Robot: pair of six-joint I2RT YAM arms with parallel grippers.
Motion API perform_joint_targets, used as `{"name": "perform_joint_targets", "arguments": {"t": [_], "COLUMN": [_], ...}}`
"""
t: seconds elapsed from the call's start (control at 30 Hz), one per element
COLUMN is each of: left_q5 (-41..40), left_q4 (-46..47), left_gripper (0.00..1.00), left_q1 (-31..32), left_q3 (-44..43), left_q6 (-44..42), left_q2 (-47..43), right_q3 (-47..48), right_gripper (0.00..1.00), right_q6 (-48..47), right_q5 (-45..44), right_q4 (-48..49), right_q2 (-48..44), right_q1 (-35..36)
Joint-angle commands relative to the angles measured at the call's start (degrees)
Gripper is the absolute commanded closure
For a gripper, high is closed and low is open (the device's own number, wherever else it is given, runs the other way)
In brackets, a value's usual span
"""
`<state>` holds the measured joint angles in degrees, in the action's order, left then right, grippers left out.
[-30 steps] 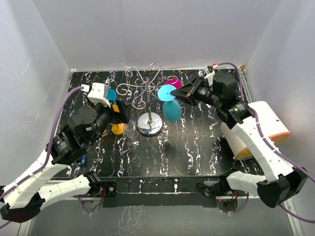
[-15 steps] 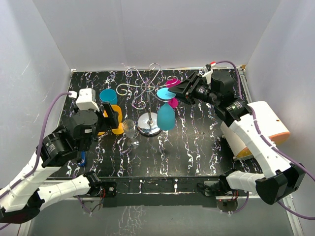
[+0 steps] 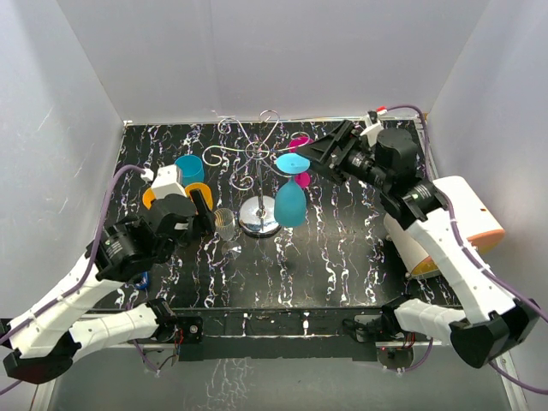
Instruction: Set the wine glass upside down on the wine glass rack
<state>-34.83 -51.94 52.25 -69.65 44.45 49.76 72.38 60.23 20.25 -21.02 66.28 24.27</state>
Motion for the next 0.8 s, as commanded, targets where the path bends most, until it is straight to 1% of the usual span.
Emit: {"name": "perform_joint_targets", "arguments": {"t": [0.0,0.07,0.23,0.3,0.4,0.6,0.67,0.77], "left_q5": [1.9,1.2,-0.1,-1.2,-1.9,0.6,2.3,6.4], "left_q4": [-3.6,-4.3,-2.7,-2.0,-1.8,-2.7,-1.3,2.1], "left_gripper": [0.46,0.51,0.56,0.61,0.64,0.67,0.68,0.72], "left_q1": [0.0,0.1,0.0,-0.2,-1.0,-5.0,-6.7,-8.9], "left_q3": [1.5,1.8,3.0,2.6,1.1,3.2,4.1,5.5], "left_q6": [7.7,8.7,10.0,9.5,8.5,7.7,6.4,4.2], "left_q2": [1.6,2.4,5.8,7.6,9.9,12.1,11.9,11.5], "right_q3": [-2.5,-3.0,-3.6,-3.9,-4.2,-4.3,-4.5,-4.6], "right_gripper": [0.27,0.28,0.31,0.31,0.31,0.32,0.32,0.32], "right_q6": [-2.0,-3.1,-6.6,-7.5,-8.3,-9.0,-9.0,-9.0], "right_q5": [-4.6,-5.5,-6.3,-6.3,-6.8,-7.1,-7.1,-7.0], "right_q4": [7.7,7.9,9.5,10.6,10.8,9.3,9.1,8.9], "right_q2": [-7.5,-9.3,-13.3,-14.8,-16.2,-16.9,-17.0,-16.9], "right_q1": [0.2,0.2,0.1,0.1,0.2,0.1,0.2,0.2]}}
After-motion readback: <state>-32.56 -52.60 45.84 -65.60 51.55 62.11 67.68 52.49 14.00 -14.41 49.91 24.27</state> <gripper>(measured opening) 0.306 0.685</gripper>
